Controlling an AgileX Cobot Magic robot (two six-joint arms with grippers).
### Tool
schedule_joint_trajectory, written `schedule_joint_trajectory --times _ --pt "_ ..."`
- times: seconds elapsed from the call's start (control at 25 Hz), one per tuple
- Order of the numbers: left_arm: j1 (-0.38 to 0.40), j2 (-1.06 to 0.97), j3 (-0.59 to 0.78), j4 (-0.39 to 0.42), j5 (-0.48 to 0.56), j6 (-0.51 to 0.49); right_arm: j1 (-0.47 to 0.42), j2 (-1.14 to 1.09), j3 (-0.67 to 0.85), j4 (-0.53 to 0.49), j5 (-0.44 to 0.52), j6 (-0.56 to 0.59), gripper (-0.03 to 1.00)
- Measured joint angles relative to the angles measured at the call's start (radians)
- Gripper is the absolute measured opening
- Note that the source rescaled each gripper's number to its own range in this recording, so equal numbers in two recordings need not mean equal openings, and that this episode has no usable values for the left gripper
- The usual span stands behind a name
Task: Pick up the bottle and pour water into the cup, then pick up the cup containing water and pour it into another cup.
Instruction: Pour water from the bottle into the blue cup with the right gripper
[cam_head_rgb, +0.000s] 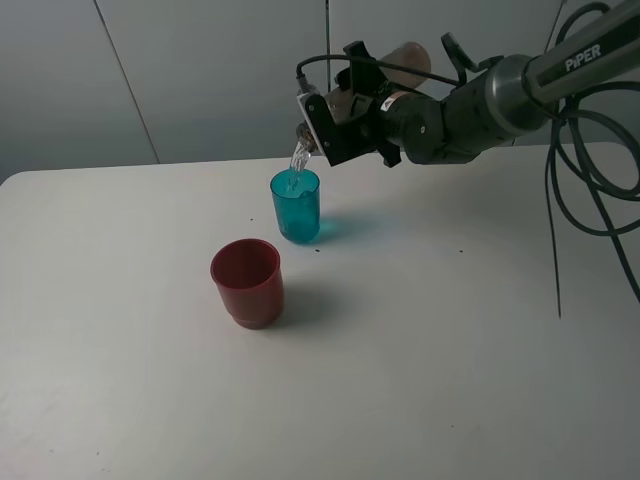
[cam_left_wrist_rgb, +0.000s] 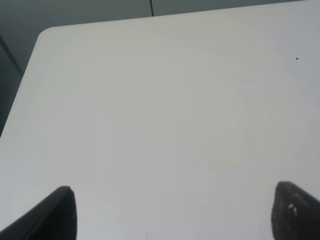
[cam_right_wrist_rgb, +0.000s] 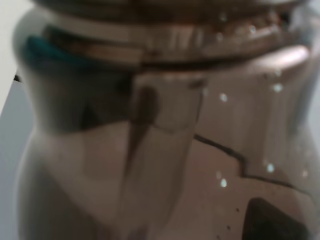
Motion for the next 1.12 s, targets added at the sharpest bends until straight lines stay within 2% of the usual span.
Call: schedule_joint_trajectory --times 0.48,1.12 --pt "0.0 0.0 0.0 0.0 0.0 0.0 0.002 0.0 0.0 -0.002 -0.028 -0.033 0.0" --pt "0.0 0.0 0.0 0.0 0.0 0.0 0.006 0.0 0.0 -0.059 -0.058 -0.046 0.0"
